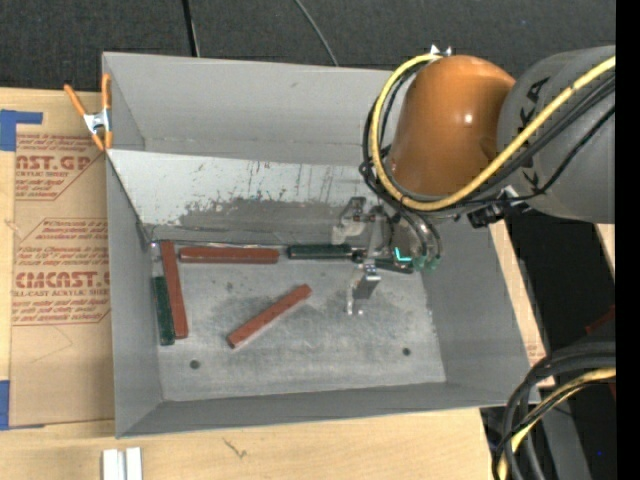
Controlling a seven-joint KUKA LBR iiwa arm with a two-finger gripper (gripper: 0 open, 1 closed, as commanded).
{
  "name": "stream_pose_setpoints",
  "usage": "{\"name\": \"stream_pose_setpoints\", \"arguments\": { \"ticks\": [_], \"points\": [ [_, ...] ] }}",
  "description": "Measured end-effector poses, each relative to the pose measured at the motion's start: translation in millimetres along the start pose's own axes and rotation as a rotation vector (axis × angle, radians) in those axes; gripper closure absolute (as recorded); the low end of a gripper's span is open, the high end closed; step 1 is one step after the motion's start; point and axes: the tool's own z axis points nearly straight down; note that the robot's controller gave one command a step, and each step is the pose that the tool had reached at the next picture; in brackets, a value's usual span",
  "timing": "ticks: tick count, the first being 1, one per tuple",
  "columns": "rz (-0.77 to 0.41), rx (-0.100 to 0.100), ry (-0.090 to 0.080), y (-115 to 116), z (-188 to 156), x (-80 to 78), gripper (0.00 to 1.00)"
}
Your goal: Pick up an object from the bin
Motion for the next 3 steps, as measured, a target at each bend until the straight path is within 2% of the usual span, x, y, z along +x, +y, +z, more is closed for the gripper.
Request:
{"name": "stream_pose_setpoints", "arguments": {
  "ticks": [1,2,3],
  "points": [
    [0.001,-0.001,-0.008,0.0,-4.6,-1.5,0.0],
    [-0.08,0.001,-0.014,6.8,31.1,-11.3,0.0],
    [-0.196,0.001,-0.011,25.7,99.8,15.1,0.0]
  ]
}}
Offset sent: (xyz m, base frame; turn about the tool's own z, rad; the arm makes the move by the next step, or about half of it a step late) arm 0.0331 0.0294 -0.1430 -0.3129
